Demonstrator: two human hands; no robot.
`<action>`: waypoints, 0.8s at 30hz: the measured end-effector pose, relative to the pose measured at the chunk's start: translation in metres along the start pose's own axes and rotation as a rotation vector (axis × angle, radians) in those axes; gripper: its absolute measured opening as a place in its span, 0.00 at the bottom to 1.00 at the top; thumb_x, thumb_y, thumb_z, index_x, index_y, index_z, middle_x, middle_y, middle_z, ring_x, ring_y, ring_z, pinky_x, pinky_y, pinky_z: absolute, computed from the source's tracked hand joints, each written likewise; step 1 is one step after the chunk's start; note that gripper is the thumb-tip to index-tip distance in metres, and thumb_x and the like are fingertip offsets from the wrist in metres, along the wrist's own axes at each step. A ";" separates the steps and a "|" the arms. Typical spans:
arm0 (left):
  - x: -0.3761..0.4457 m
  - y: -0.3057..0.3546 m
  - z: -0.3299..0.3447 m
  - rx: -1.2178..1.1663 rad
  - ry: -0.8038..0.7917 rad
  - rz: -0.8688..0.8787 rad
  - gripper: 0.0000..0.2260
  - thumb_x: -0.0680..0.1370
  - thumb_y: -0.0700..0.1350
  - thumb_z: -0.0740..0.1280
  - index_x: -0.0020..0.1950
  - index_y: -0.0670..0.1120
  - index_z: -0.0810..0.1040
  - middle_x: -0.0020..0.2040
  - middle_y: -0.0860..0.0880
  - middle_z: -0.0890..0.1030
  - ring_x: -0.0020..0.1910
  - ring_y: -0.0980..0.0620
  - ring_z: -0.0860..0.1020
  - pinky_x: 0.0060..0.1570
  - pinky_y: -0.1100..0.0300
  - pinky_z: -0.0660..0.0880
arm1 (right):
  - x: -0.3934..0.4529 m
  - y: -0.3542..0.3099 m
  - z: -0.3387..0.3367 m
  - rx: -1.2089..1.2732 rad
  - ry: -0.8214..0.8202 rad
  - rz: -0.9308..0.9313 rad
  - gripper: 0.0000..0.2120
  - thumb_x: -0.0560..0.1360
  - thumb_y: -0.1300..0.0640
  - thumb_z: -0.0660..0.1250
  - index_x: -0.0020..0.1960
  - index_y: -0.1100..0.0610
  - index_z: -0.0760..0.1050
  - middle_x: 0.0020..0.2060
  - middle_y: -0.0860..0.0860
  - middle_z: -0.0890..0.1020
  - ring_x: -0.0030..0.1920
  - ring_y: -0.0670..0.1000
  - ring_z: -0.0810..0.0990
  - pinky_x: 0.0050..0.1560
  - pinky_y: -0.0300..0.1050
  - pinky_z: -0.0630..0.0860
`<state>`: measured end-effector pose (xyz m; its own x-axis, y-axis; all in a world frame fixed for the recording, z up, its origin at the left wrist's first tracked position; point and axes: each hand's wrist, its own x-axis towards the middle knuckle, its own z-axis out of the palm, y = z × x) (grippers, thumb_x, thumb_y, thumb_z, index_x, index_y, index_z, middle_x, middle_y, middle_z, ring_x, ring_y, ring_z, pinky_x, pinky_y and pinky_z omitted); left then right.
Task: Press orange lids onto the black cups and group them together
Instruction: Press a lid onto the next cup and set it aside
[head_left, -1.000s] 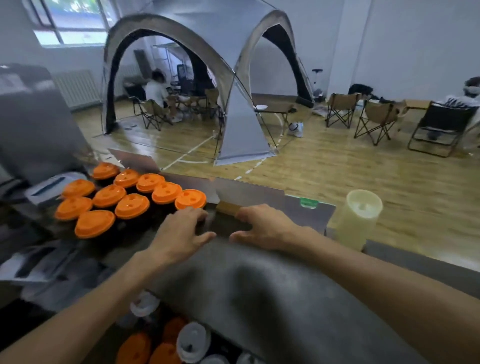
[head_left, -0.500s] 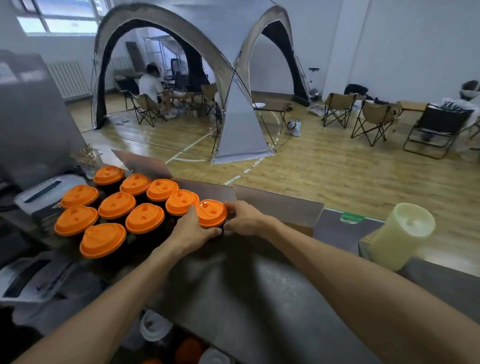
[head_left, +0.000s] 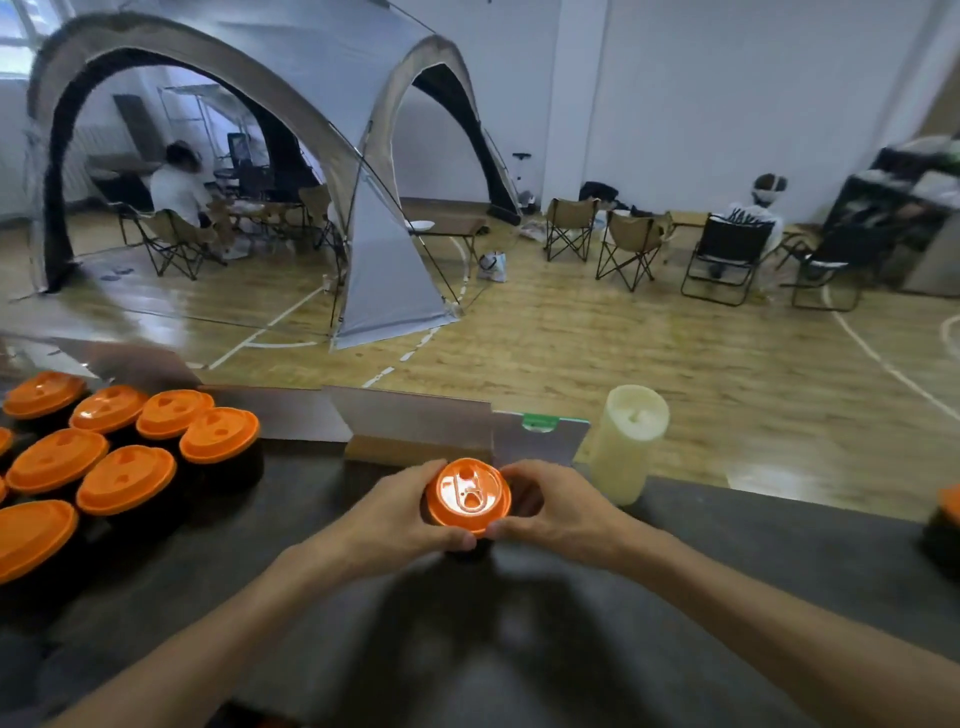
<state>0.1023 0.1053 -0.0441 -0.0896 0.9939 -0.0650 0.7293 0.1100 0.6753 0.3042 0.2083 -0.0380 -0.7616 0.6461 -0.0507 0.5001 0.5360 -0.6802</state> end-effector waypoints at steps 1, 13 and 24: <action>0.007 0.013 0.017 -0.016 -0.029 0.035 0.35 0.66 0.59 0.80 0.69 0.61 0.67 0.61 0.64 0.75 0.59 0.64 0.75 0.52 0.71 0.70 | -0.018 0.015 -0.011 -0.010 0.019 0.028 0.28 0.68 0.42 0.78 0.65 0.48 0.76 0.55 0.42 0.81 0.55 0.42 0.79 0.58 0.43 0.78; 0.074 0.140 0.149 -0.081 -0.257 0.261 0.30 0.69 0.56 0.78 0.67 0.54 0.71 0.62 0.55 0.78 0.61 0.58 0.76 0.67 0.52 0.72 | -0.153 0.129 -0.099 -0.152 0.217 0.308 0.33 0.64 0.35 0.76 0.65 0.45 0.73 0.61 0.40 0.77 0.62 0.42 0.74 0.65 0.46 0.73; 0.070 0.140 0.171 -0.043 -0.335 0.237 0.39 0.76 0.66 0.67 0.80 0.57 0.52 0.77 0.54 0.64 0.73 0.57 0.65 0.75 0.51 0.62 | -0.162 0.151 -0.105 -0.050 0.150 0.357 0.27 0.66 0.34 0.73 0.62 0.43 0.75 0.59 0.39 0.78 0.61 0.41 0.74 0.64 0.46 0.73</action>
<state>0.3141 0.1920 -0.0798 0.3078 0.9419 -0.1348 0.6739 -0.1158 0.7297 0.5469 0.2414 -0.0556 -0.4689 0.8671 -0.1682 0.7453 0.2863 -0.6022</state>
